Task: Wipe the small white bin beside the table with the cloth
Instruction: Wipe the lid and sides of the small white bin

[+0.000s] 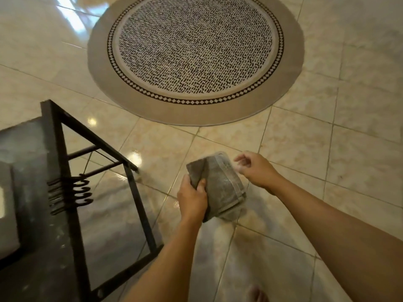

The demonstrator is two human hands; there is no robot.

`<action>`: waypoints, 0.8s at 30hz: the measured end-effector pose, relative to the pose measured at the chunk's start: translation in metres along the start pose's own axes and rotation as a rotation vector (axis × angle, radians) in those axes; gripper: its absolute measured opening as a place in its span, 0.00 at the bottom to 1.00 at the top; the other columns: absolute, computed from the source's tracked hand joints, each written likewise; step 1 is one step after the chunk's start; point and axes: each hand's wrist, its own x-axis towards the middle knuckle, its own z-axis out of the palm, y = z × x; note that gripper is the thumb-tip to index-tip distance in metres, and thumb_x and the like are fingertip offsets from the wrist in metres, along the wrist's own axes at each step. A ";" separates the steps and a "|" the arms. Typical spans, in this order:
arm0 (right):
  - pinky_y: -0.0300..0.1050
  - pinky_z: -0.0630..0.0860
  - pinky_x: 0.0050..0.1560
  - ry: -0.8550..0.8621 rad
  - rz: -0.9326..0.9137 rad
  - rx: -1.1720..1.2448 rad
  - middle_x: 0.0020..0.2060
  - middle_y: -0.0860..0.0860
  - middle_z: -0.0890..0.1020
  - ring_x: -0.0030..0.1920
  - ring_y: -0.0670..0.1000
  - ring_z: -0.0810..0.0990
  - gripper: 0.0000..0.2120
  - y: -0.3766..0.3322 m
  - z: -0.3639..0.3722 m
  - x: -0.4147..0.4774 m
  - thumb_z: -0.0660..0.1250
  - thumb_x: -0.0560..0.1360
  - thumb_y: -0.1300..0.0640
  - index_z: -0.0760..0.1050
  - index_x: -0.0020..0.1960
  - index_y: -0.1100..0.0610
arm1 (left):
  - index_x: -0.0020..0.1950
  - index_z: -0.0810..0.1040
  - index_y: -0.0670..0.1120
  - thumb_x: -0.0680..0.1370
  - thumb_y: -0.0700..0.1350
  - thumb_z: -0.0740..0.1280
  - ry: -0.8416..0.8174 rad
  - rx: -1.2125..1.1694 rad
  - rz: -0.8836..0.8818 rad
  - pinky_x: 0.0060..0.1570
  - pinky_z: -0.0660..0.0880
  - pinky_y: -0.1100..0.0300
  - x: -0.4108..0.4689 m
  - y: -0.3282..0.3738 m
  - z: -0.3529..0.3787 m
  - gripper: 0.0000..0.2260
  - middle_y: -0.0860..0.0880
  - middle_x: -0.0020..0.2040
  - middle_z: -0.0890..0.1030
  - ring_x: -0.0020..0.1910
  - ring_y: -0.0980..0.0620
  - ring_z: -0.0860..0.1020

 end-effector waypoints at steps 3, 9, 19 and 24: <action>0.49 0.75 0.47 -0.065 0.015 -0.037 0.46 0.53 0.77 0.44 0.52 0.76 0.20 0.023 0.008 0.020 0.60 0.81 0.60 0.69 0.71 0.50 | 0.56 0.72 0.53 0.80 0.47 0.67 0.024 0.042 0.025 0.55 0.79 0.46 0.017 -0.022 0.009 0.07 0.54 0.50 0.78 0.51 0.51 0.78; 0.55 0.81 0.49 -0.245 0.032 0.035 0.47 0.58 0.76 0.46 0.57 0.78 0.31 0.049 0.024 0.030 0.60 0.79 0.67 0.61 0.78 0.47 | 0.66 0.62 0.54 0.74 0.49 0.75 0.013 0.055 0.199 0.57 0.78 0.54 0.019 -0.049 0.009 0.28 0.54 0.60 0.71 0.59 0.55 0.74; 0.49 0.80 0.39 -0.340 -0.044 0.166 0.40 0.56 0.75 0.38 0.51 0.79 0.44 0.072 0.048 -0.041 0.62 0.75 0.76 0.51 0.81 0.45 | 0.79 0.43 0.58 0.74 0.54 0.74 -0.002 0.369 0.337 0.66 0.72 0.40 -0.025 -0.079 -0.017 0.46 0.46 0.74 0.58 0.72 0.42 0.63; 0.53 0.83 0.46 -0.300 -0.052 0.137 0.42 0.56 0.76 0.40 0.52 0.80 0.45 0.076 0.056 -0.071 0.64 0.74 0.76 0.50 0.81 0.45 | 0.79 0.42 0.61 0.78 0.64 0.62 -0.089 0.796 0.553 0.74 0.47 0.36 -0.055 -0.082 -0.020 0.38 0.52 0.80 0.41 0.78 0.42 0.42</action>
